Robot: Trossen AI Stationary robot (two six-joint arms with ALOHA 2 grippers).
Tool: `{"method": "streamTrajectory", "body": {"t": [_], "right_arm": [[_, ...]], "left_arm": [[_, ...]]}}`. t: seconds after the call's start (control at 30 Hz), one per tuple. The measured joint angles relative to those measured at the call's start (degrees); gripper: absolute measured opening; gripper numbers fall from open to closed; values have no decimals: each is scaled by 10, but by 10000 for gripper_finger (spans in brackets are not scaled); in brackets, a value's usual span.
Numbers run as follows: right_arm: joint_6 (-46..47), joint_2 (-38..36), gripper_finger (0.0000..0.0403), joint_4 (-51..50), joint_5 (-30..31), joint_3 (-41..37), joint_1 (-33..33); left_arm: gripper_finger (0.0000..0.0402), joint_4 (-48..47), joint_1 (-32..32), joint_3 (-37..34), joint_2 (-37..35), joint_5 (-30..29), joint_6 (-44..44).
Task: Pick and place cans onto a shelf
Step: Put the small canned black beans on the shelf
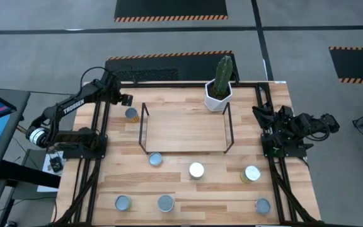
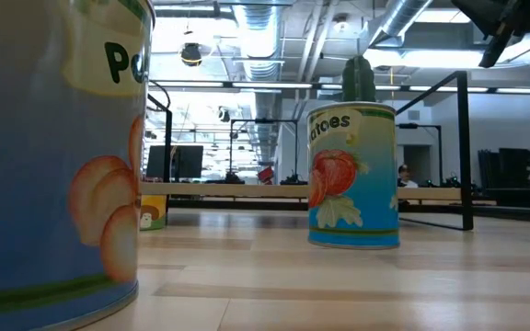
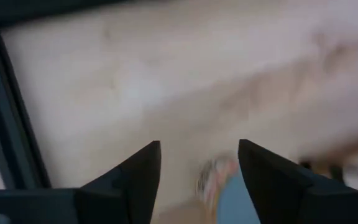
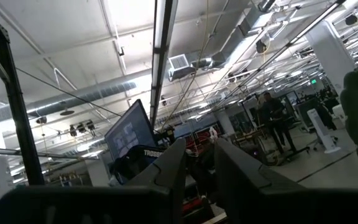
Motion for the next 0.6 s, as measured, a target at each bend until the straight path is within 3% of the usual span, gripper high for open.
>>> {"method": "streamTrajectory", "body": {"t": [0.13,0.33,0.47,0.6], "right_arm": [[15,0,111,-1,-1,0,0],[48,0,111,-5,-2,0,0],[60,0,111,-5,-6,0,0],[61,0,111,-5,-17,0,0]], "left_arm": [[146,29,-13,-10,22,-5,10],[22,48,-36,-10,98,17,30],[9,61,-43,-8,126,46,16],[2,-23,-51,3,131,83,28]]}}
